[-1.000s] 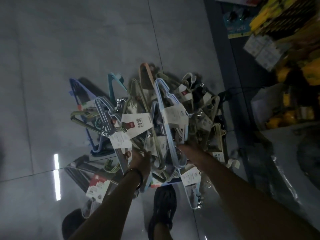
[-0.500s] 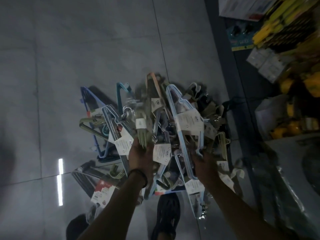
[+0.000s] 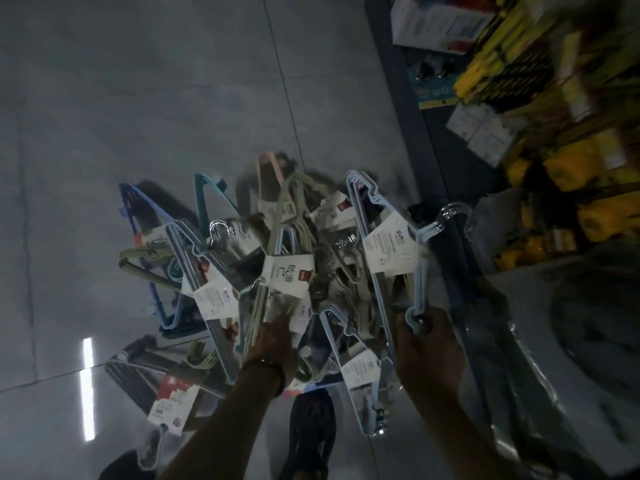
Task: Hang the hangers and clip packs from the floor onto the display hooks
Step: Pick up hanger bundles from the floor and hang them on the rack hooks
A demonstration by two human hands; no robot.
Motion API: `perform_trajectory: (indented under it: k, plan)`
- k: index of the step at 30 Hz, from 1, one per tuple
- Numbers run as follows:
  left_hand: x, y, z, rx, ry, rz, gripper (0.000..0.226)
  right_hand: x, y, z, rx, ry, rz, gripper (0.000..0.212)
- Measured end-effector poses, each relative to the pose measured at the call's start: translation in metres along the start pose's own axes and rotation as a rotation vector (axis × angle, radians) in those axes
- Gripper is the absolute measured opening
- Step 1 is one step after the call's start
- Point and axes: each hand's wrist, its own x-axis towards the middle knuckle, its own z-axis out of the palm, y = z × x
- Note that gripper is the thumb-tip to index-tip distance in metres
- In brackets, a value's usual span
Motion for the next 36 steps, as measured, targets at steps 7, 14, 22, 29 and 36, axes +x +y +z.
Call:
perform_trajectory:
  k: [7, 14, 22, 29, 36]
  plan:
    - [-0.016, 0.012, -0.037, -0.582, 0.093, -0.058, 0.038, -0.015, -0.016, 0.003, 0.540, -0.337, 0.078, 0.017]
    - [-0.038, 0.055, -0.104, -1.307, -0.345, 0.156, 0.057, -0.041, -0.041, 0.023, 0.619, -0.524, 0.138, 0.033]
    - [-0.068, 0.065, -0.156, -1.217, -0.035, 0.523, 0.054, 0.007, -0.061, -0.012, 0.796, -0.789, 0.250, 0.022]
    - [-0.041, 0.052, -0.167, -0.236, 0.407, 0.736, 0.044, 0.091, -0.092, -0.032, 1.433, -1.011, 0.638, 0.090]
    - [0.030, 0.047, -0.106, -0.439, 0.501, -0.133, 0.059, 0.066, -0.074, 0.092, 0.931, -0.865, 0.679, 0.054]
